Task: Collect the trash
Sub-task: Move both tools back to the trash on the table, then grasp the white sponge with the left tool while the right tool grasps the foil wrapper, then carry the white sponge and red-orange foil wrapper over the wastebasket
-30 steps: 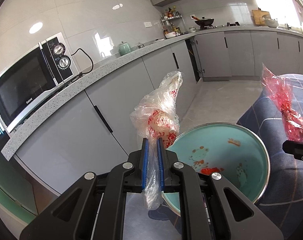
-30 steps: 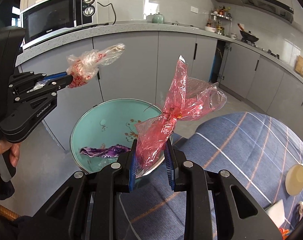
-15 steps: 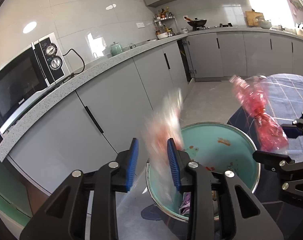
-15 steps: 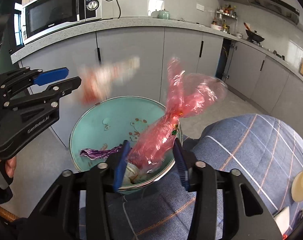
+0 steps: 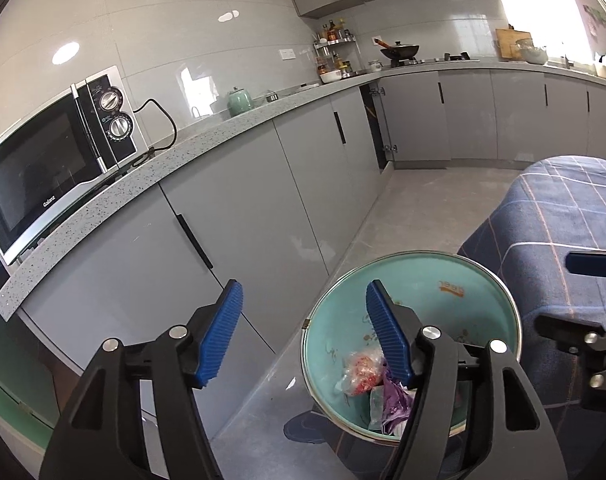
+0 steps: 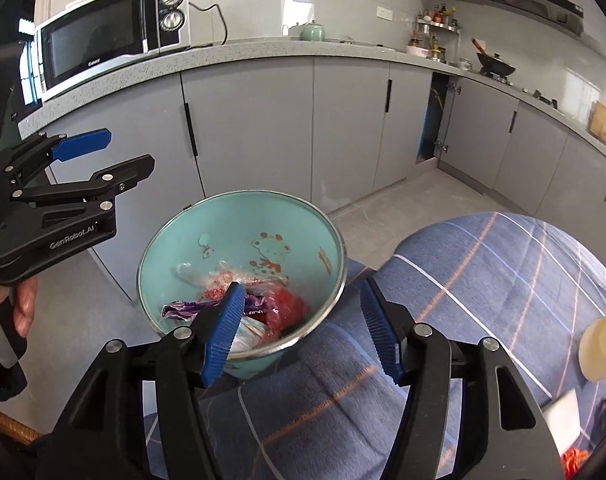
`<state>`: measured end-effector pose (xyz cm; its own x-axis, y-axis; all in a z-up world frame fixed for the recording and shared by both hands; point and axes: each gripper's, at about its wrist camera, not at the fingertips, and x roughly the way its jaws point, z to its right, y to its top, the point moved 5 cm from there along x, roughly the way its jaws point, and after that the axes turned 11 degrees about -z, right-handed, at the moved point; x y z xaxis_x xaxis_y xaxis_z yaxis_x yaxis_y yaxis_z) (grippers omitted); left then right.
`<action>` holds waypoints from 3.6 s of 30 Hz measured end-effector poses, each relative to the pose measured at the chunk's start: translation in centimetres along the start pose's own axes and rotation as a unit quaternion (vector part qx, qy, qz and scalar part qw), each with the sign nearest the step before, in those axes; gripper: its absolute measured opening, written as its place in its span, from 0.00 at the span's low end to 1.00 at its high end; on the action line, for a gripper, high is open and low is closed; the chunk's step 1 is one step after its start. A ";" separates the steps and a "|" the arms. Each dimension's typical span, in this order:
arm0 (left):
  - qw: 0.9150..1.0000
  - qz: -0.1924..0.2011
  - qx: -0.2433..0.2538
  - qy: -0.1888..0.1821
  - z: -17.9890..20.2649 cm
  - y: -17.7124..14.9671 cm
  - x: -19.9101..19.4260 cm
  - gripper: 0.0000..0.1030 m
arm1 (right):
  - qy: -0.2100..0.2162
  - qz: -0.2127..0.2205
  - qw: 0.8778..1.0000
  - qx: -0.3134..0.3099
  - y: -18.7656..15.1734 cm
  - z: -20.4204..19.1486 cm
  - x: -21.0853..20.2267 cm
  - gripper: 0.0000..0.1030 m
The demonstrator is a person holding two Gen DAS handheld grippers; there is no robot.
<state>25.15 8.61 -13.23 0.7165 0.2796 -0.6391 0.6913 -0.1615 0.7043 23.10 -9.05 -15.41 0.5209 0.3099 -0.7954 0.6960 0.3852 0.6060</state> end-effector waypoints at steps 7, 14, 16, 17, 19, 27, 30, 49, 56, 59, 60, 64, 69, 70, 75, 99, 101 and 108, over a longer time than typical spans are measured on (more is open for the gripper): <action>1.000 0.013 0.012 -0.010 1.3 0.2 -1.5 0.72 | -0.036 0.007 0.999 0.015 -2.8 1.8 -3.8 0.62; 0.997 0.023 0.062 -0.035 6.7 0.1 -3.2 0.74 | -0.092 0.022 0.991 0.094 -7.7 7.2 -9.4 0.64; 0.996 0.027 0.073 -0.049 8.5 0.1 -3.8 0.74 | -0.110 0.028 0.986 0.126 -9.8 9.2 -11.2 0.67; 0.995 0.030 0.080 -0.055 9.6 0.2 -4.3 0.75 | -0.118 0.030 0.983 0.139 -10.6 10.1 -11.9 0.68; 0.993 0.035 0.090 -0.069 11.7 0.2 -5.2 0.78 | -0.141 0.030 0.974 0.173 -12.7 12.4 -13.5 0.69; 0.982 0.043 0.141 -0.122 20.0 0.4 -7.3 0.80 | -0.197 0.028 0.938 0.284 -19.6 19.4 -17.0 0.69; 0.977 0.044 0.161 -0.135 22.8 0.1 -7.8 0.80 | -0.207 0.029 0.929 0.307 -20.9 21.1 -17.3 0.69; 0.978 0.028 0.160 -0.130 24.6 0.8 -5.0 0.83 | -0.172 0.032 0.925 0.337 -17.4 21.7 -14.6 0.68; 0.981 0.025 0.139 -0.136 22.8 0.7 -4.5 0.87 | -0.153 -0.019 0.929 0.335 -14.6 18.1 -9.1 0.58; 0.979 0.025 0.136 -0.148 22.3 0.4 -4.6 0.88 | -0.147 -0.041 0.932 0.329 -15.1 17.7 -8.2 0.24; 0.979 0.025 0.135 -0.151 22.2 0.4 -4.6 0.88 | -0.147 -0.044 0.935 0.321 -15.5 17.4 -8.6 0.23; 0.977 0.023 0.134 -0.167 22.7 0.6 -4.9 0.88 | -0.151 -0.056 0.942 0.295 -17.4 16.9 -10.7 0.17; 0.968 0.024 0.151 -0.198 25.4 0.7 -5.9 0.88 | -0.165 -0.073 0.942 0.285 -20.4 17.9 -13.7 0.17; 0.966 0.029 0.162 -0.201 26.6 0.7 -6.4 0.88 | -0.176 -0.071 0.939 0.286 -20.9 18.3 -14.3 0.18; 0.949 0.029 0.195 -0.244 31.2 0.5 -8.0 0.88 | -0.190 -0.061 0.928 0.314 -23.2 20.5 -15.3 0.39; 0.915 -0.023 0.269 -0.299 35.3 -1.1 -8.3 0.43 | -0.160 -0.011 0.942 0.295 -22.7 19.3 -15.2 0.14; 0.923 -0.008 0.257 -0.286 33.5 -0.7 -8.8 0.43 | -0.157 -0.007 0.945 0.286 -22.0 18.7 -15.1 0.14; 0.947 0.012 0.212 -0.240 27.8 -0.1 -9.1 0.44 | -0.137 0.014 0.962 0.234 -18.9 15.5 -14.2 0.14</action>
<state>21.12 -20.20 -16.06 0.6226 -0.1743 -0.7629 0.5774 -0.5558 0.5981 10.24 -34.22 -15.76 0.6094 0.0496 -0.7913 0.7923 -0.0743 0.6056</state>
